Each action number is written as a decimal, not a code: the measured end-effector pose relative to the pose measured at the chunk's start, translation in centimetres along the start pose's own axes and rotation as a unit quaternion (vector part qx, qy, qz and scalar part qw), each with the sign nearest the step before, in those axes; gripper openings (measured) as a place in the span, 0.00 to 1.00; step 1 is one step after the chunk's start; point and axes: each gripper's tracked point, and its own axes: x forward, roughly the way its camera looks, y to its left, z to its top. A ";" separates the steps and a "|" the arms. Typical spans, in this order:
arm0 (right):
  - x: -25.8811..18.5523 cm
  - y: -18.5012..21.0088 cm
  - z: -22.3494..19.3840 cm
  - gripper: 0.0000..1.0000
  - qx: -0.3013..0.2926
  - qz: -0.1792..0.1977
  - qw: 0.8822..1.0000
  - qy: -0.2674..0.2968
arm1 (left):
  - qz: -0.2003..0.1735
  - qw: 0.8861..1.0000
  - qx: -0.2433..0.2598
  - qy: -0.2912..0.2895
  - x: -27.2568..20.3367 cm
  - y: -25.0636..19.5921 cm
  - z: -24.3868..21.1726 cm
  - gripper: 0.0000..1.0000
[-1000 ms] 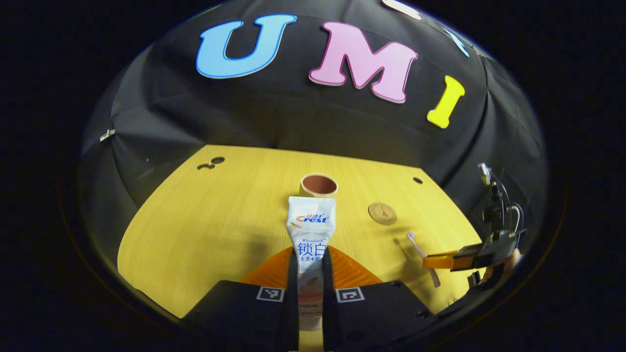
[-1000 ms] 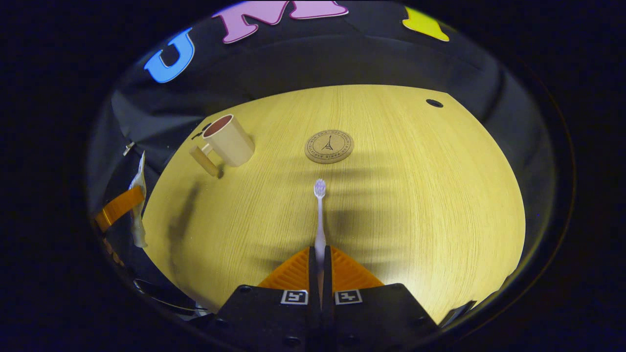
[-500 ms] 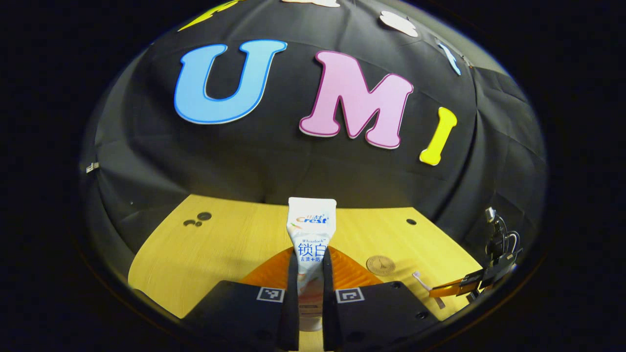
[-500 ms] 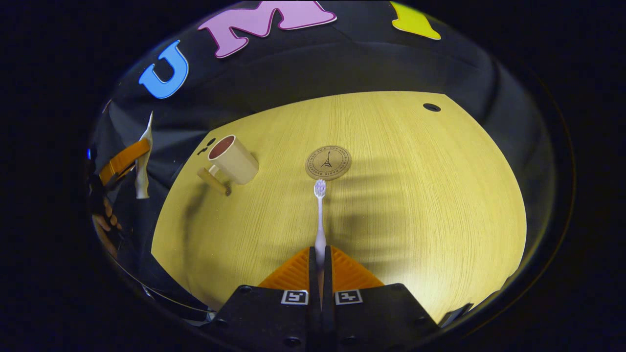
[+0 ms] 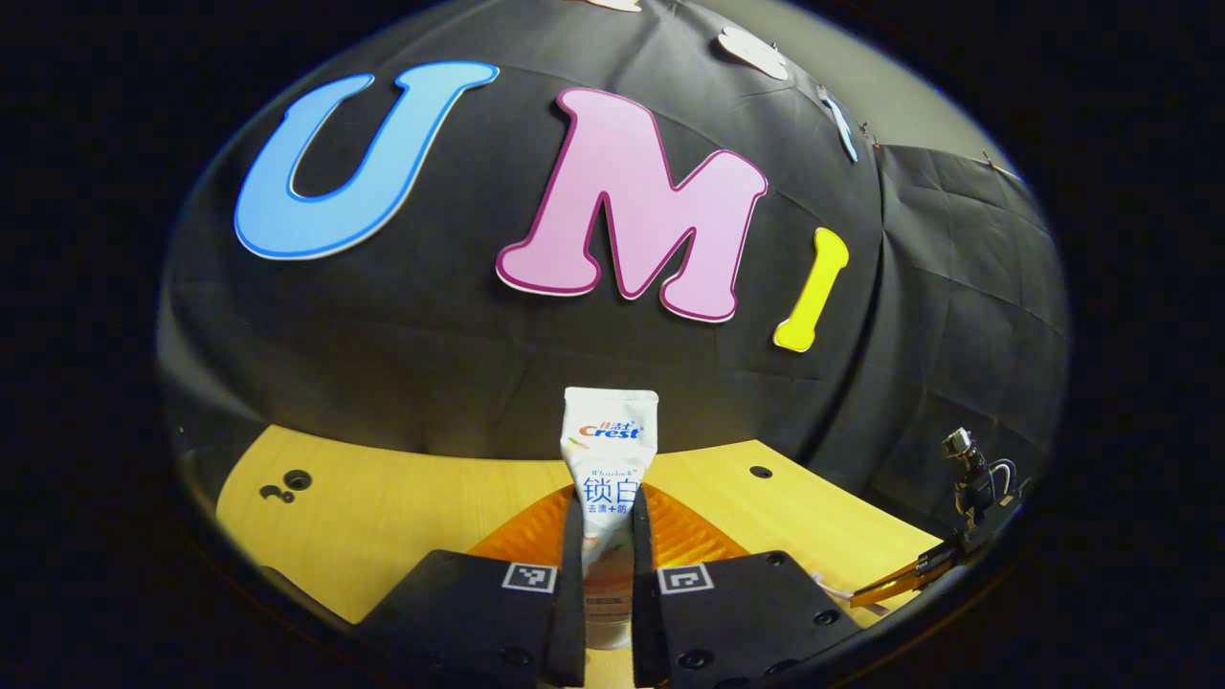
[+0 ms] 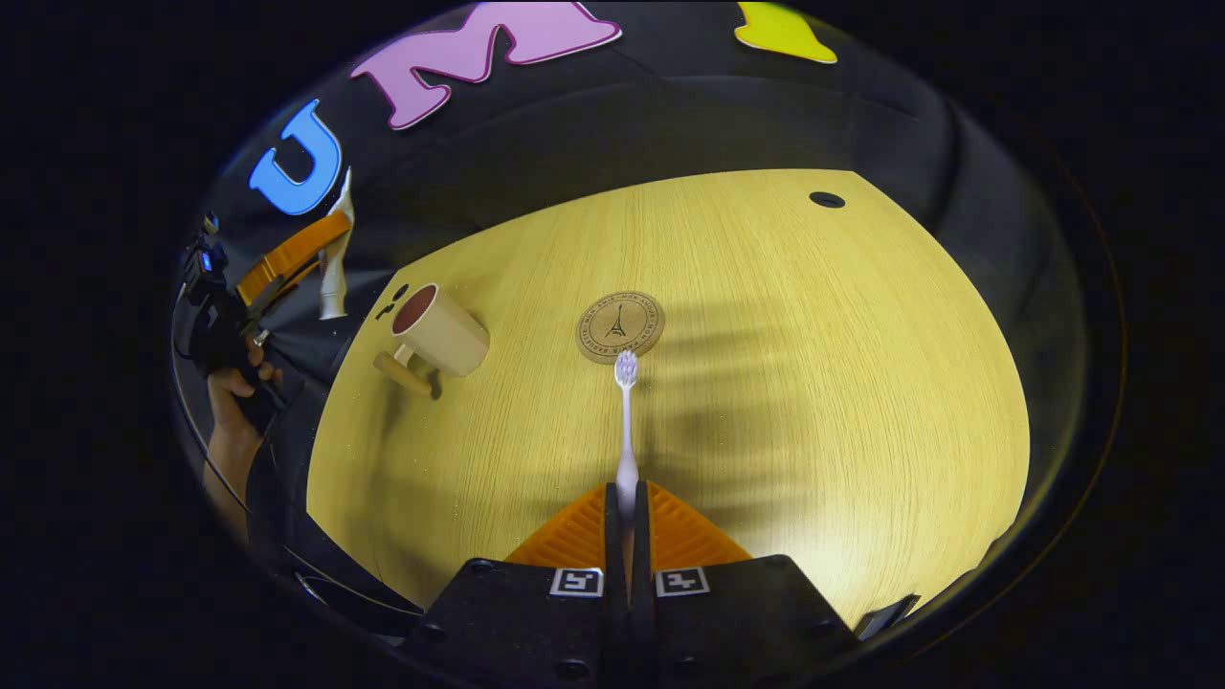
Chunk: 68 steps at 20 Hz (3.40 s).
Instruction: Put the toothbrush and toothpaste on the desktop into the cup, then pick up the cup and place it on the coaster on the desktop.
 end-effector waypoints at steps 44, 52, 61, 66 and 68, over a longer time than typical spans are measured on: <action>1.2 18.9 17.9 0.05 -0.079 0.168 0.963 -0.195 | 0.168 0.978 -0.112 0.050 -22.4 -1.4 -10.8 0.98; 5.3 23.9 19.9 0.05 -0.068 0.221 0.947 -0.225 | 0.229 0.956 -0.181 0.033 -26.5 1.0 -11.5 0.98; 9.2 25.4 22.2 0.05 -0.054 0.251 0.926 -0.278 | 0.243 0.951 -0.188 0.034 -26.6 1.6 -12.7 0.98; 11.6 25.7 21.4 0.05 -0.062 0.253 0.923 -0.284 | 0.237 0.952 -0.185 0.050 -25.2 1.7 -14.1 0.98; 12.5 25.5 20.7 0.05 -0.079 0.248 0.923 -0.285 | 0.238 0.952 -0.188 0.050 -24.8 2.1 -14.4 0.98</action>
